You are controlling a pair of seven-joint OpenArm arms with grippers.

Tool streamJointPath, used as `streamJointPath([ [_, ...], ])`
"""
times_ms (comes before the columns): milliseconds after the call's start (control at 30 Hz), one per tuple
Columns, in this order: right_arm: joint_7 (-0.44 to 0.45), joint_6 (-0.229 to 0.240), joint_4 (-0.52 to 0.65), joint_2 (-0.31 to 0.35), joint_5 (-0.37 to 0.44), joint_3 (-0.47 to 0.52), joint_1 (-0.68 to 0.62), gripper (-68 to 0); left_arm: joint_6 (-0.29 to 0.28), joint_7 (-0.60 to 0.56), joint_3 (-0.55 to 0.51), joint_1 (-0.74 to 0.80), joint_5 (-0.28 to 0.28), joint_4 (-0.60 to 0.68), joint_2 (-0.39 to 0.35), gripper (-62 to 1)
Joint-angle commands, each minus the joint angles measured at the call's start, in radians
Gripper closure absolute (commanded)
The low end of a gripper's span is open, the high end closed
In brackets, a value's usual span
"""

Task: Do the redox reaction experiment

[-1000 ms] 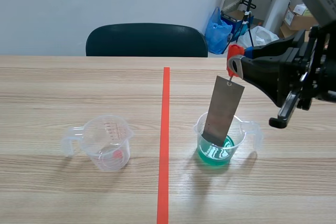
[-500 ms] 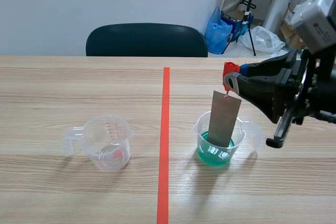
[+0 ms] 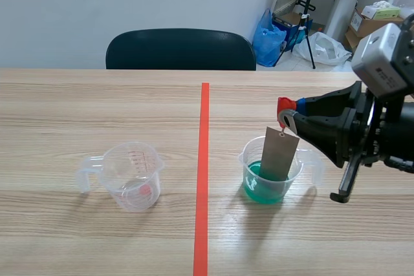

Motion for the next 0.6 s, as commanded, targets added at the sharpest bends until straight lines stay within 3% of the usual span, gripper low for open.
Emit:
streamJointPath([
  [0, 0.031, 0.0, 0.0, 0.005, 0.01, 0.006, 0.018, -0.6, -0.002, -0.018, -0.006, 0.001, -0.007, 0.007, 0.002, -62.3],
  [233, 0.071, 0.001, -0.039, 0.005, -0.005, 0.006, 0.02, -0.6, -0.002, -0.018, -0.006, 0.001, -0.007, 0.007, 0.002, -62.3],
  [367, 0.095, 0.004, -0.053, -0.017, -0.069, 0.006, 0.023, -0.6, -0.002, -0.018, -0.006, 0.001, -0.007, 0.007, 0.002, -62.3],
  [567, 0.094, 0.008, -0.064, -0.028, -0.073, 0.001, 0.023, -0.6, -0.002, -0.018, -0.006, 0.001, -0.007, 0.007, 0.003, -62.3],
])
